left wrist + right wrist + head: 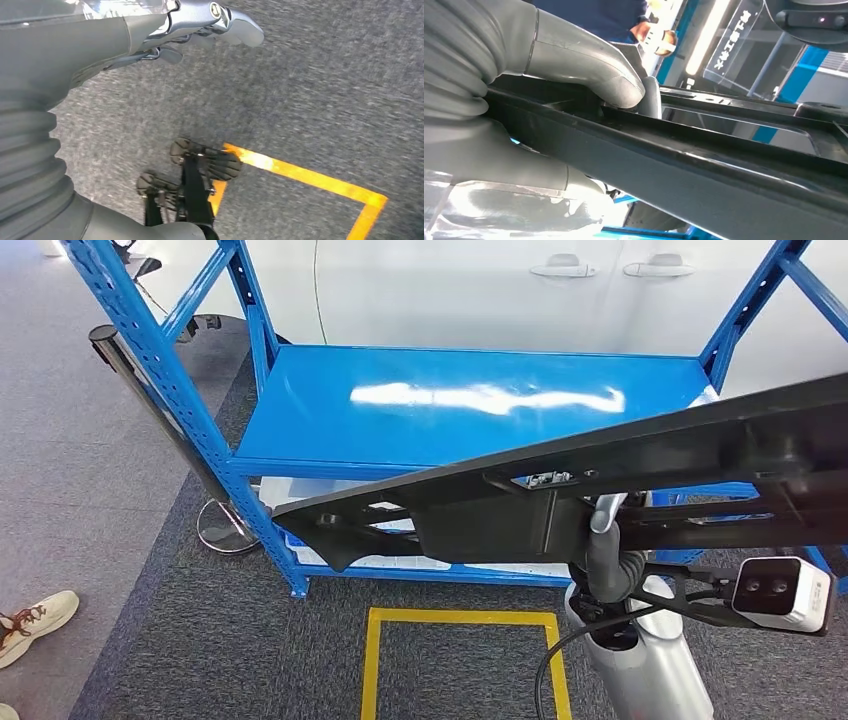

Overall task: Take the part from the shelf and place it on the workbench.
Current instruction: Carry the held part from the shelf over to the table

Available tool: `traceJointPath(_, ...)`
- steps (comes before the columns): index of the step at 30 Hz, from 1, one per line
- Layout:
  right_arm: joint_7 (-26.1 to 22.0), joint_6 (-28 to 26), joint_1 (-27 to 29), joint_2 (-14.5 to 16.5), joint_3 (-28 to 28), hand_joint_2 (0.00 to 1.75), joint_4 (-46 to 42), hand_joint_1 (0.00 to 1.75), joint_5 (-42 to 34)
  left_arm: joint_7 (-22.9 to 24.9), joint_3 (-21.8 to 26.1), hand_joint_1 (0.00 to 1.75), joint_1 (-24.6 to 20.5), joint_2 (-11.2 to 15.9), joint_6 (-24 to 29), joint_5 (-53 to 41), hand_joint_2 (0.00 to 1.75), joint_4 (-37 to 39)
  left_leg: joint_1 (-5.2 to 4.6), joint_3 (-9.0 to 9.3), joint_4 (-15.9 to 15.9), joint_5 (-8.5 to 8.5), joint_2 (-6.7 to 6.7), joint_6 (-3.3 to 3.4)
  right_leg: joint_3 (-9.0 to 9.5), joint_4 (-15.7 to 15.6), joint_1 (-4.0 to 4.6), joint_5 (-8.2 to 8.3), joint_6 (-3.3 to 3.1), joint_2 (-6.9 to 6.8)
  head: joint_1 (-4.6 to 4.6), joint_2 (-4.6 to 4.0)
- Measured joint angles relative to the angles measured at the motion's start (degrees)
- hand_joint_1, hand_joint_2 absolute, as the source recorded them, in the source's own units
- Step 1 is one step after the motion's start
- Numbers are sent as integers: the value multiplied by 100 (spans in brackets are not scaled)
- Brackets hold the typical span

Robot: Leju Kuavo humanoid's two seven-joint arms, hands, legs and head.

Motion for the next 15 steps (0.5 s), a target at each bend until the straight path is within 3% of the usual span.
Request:
traceJointPath(2,1,9,-4,-3,1,175,13,175,1,8,0,0,12,0,26,9,175,0,11,-171,483,-501,-5,-31,-140,-29,-13,152,-68,-17,-25,0)
traceJointPath(4,5,9,-1,-3,2,175,32,175,1,9,0,0,16,1,39,11,175,0,13,-359,1277,-1028,-4,-60,-310,-18,4,283,-92,-19,-42,0)
traceJointPath(5,9,8,-1,-4,2,175,46,175,1,9,0,0,16,0,42,11,175,0,13,-385,1571,-1111,-4,-69,-397,-6,13,345,-94,-21,-41,0)
traceJointPath(6,14,8,0,-4,2,175,58,175,1,8,0,0,16,-1,44,11,175,0,13,-323,1676,-1062,-3,-71,-483,11,21,401,-90,-23,-41,0)
traceJointPath(7,17,8,0,-5,2,175,67,175,1,8,0,0,16,-1,45,11,175,0,13,-147,1557,-928,-3,-62,-571,36,27,455,-82,-23,-41,0)
traceJointPath(8,20,8,-2,-5,2,175,73,175,1,8,0,0,13,0,45,11,175,0,12,134,1229,-790,-3,-43,-652,68,32,501,-71,-22,-42,0)
traceJointPath(10,23,8,-4,-6,1,175,76,175,1,7,0,0,-1,9,47,11,175,0,-7,744,378,-750,-6,9,-780,136,50,578,-30,-21,-40,0)
traceJointPath(11,24,8,-6,-7,1,175,77,175,1,3,0,0,-4,13,48,11,175,0,-22,919,87,-794,-9,33,-814,159,53,614,-2,-24,-40,0)
traceJointPath(12,23,8,-7,-7,1,175,78,175,0,-1,0,0,-7,16,49,11,175,0,-37,982,-58,-837,-13,57,-835,168,53,655,29,-28,-50,0)
traceJointPath(15,22,8,-12,-8,1,175,81,175,-2,-7,0,0,-4,16,48,11,175,0,-52,931,-90,-783,-16,118,-854,153,38,749,95,-32,-67,0)
